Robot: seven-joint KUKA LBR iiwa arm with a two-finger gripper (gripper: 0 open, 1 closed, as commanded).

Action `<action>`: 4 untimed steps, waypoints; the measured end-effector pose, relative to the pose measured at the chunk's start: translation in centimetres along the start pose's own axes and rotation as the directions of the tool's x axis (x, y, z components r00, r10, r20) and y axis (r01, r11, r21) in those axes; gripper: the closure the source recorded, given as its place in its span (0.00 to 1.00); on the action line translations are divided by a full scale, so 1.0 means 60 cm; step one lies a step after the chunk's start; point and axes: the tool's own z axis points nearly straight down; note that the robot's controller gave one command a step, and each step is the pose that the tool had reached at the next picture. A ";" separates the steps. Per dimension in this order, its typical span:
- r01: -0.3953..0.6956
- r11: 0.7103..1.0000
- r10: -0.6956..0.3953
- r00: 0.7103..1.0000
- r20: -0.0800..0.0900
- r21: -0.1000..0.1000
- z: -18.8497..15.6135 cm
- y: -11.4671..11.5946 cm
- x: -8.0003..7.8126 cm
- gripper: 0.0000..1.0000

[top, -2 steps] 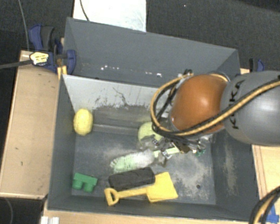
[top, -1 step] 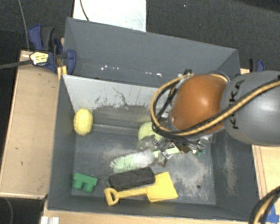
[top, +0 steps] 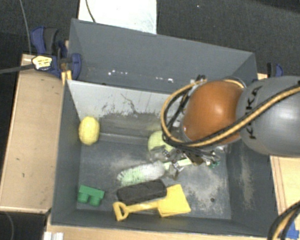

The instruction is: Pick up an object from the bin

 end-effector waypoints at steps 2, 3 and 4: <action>0.172 0.985 -0.172 0.985 0.004 0.001 0.014 -0.032 -0.012 1.00; 0.284 0.959 -0.284 0.959 0.010 0.006 0.020 -0.011 0.016 1.00; 0.138 0.990 -0.139 0.990 0.012 0.005 0.022 -0.016 0.007 1.00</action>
Offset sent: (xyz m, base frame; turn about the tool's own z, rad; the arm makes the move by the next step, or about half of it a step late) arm -0.0008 -0.0057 -0.0148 -0.0155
